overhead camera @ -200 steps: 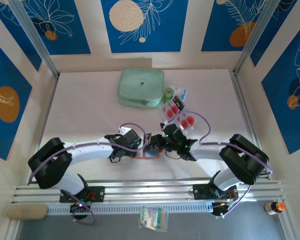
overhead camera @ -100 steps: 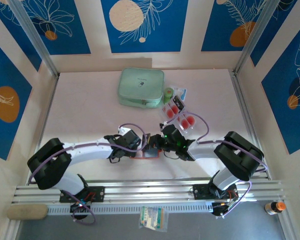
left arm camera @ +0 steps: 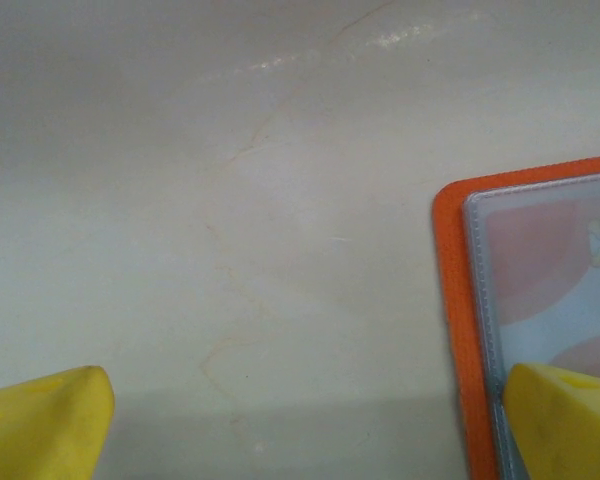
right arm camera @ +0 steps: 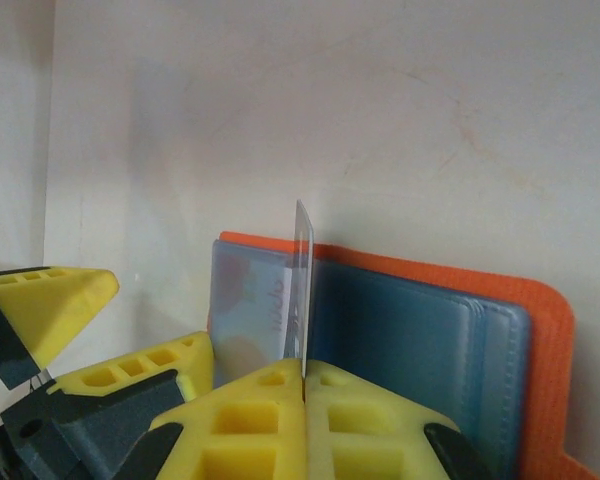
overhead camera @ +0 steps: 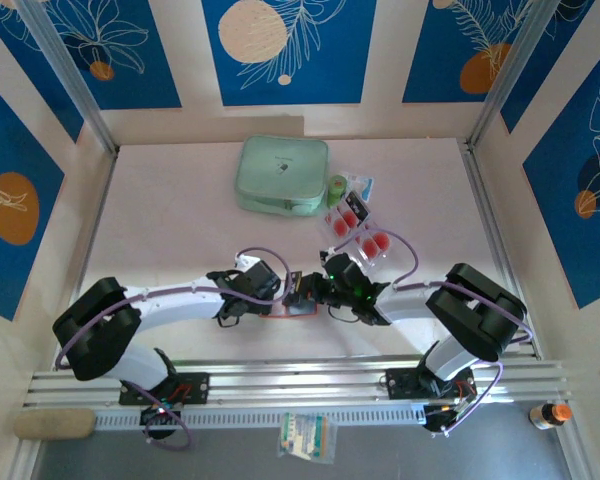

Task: Put the credit cards into the card holder
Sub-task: Insert the credit card into the card slot.

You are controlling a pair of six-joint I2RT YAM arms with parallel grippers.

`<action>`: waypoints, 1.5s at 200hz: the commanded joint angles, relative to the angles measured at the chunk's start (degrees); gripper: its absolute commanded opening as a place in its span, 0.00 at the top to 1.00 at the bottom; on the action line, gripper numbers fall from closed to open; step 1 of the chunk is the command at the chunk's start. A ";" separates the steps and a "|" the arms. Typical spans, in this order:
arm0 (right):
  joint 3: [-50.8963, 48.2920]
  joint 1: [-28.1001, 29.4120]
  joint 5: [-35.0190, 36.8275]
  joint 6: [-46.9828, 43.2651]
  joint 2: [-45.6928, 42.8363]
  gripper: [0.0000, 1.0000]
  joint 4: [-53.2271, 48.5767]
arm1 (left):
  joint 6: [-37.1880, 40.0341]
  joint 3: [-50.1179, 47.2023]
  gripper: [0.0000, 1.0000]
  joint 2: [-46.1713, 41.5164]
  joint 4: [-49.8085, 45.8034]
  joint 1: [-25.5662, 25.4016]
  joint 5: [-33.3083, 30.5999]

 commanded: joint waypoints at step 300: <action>-1.83 3.02 0.70 2.08 2.54 1.00 -1.47 | -0.33 -1.07 0.00 -0.41 -1.46 0.04 -0.30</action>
